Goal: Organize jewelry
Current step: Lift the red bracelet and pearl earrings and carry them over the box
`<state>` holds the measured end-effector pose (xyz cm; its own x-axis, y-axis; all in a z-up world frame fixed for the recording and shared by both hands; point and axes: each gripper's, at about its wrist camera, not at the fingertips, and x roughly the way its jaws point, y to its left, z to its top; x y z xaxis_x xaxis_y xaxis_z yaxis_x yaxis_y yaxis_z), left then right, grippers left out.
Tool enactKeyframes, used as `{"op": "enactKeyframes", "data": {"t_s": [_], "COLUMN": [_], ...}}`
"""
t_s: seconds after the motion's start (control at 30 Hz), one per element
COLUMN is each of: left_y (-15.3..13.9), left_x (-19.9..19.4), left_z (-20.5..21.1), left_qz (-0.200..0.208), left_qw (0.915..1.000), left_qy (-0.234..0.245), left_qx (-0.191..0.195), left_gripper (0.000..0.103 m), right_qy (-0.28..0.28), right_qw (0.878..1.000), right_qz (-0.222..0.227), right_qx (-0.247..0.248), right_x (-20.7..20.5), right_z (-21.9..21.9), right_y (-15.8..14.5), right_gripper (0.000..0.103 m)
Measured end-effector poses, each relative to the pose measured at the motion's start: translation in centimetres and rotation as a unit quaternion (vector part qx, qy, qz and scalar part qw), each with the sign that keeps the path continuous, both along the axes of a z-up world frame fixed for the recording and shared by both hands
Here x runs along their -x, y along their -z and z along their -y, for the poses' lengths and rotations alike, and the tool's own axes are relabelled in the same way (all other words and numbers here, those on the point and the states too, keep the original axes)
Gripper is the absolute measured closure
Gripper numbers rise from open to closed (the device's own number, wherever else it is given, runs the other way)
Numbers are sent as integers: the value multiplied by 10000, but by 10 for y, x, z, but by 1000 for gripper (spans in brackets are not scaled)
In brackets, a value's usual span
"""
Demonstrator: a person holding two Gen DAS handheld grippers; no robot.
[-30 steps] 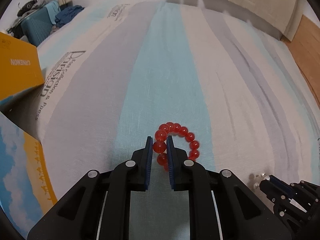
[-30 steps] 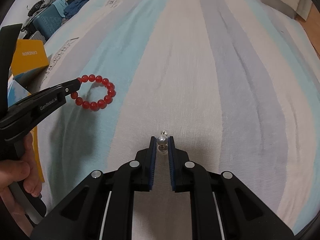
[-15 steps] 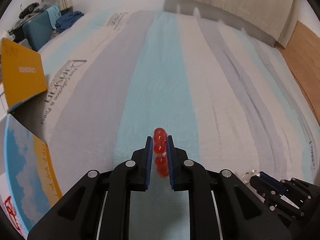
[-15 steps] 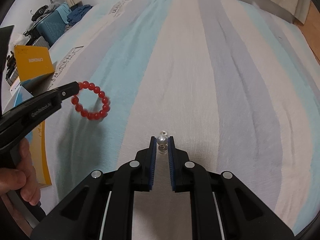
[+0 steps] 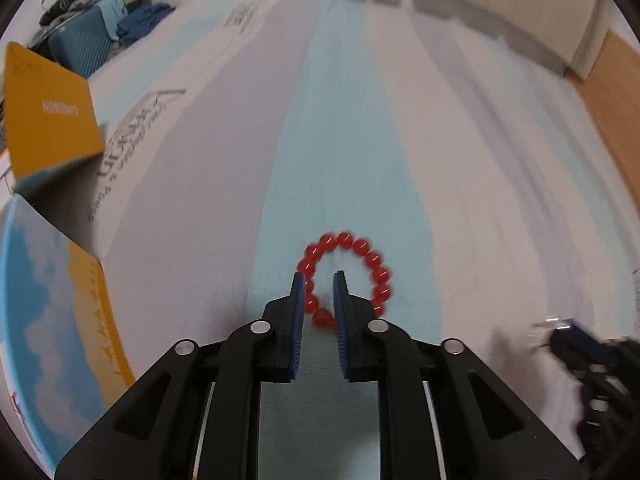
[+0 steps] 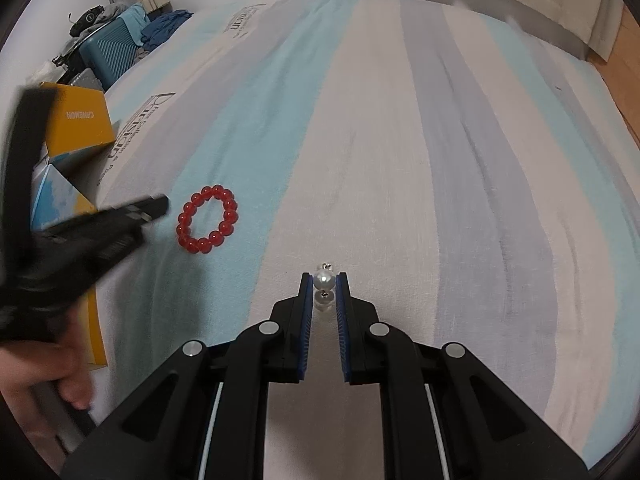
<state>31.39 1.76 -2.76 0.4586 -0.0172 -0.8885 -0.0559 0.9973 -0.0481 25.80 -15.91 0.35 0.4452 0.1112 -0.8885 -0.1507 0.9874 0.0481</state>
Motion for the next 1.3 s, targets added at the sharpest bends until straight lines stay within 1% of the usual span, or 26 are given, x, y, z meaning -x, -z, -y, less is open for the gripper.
{"op": "enactKeyframes", "data": {"t_s": [0.03,0.07,0.1,0.13,0.2,0.3,0.33,0.37,0.4,0.43,0.47,0.5,0.63,0.7,0.93,1.07,1.3], "left_y": [9,17,24,30,38,42,42,42,41,41,40,40,34,30,0,-14,-25], "left_x": [-2,-5,-7,-9,-12,-14,-14,-14,-14,-15,-16,-16,-14,-13,-2,2,11], "left_z": [1,1,1,1,-1,1,1,2,2,2,2,2,-2,-2,-4,-3,1], "left_qz": [-99,-175,-242,-286,-323,-316,-311,-303,-291,-294,-285,-274,-198,-151,174,291,304], "left_qw": [9999,9998,9996,9995,9993,9992,9992,9992,9994,9994,9995,9995,9997,9997,9993,9987,9989], "left_qy": [-14,-37,-60,-71,-111,-152,-159,-145,-129,-119,-104,-92,-142,-137,-72,-20,81], "left_qx": [-62,-81,-117,-144,-146,-210,-216,-203,-139,-123,-118,-108,82,116,319,428,351], "left_gripper": [70,60,56,56,50,48,49,55,68,75,85,90,91,91,91,91,91], "right_qy": [3,5,5,5,-15,-48,-59,-67,-71,-73,-74,-68,-27,-1,8,3,-26], "right_qw": [10000,10000,10000,10000,10000,9999,9999,9999,9999,9998,9998,9998,9998,9999,9999,9999,10000], "right_qz": [3,-2,-11,-22,-51,-100,-122,-139,-149,-164,-172,-176,-163,-149,-111,-88,-19], "right_qx": [-5,-14,-19,-23,-23,-22,-23,-22,-19,-23,-26,-34,-61,-73,-97,-109,-85], "right_x": [0,0,-1,-2,-3,-6,-7,-8,-8,-8,-9,-9,-10,-10,-9,-9,-6], "right_z": [-1,0,0,0,0,-1,-1,-2,-2,-2,-2,-2,0,1,1,1,0], "right_y": [0,0,1,1,3,7,9,10,12,13,14,15,15,14,12,11,6], "right_gripper": [92,92,92,92,92,92,92,92,92,92,92,92,92,92,92,92,92]}}
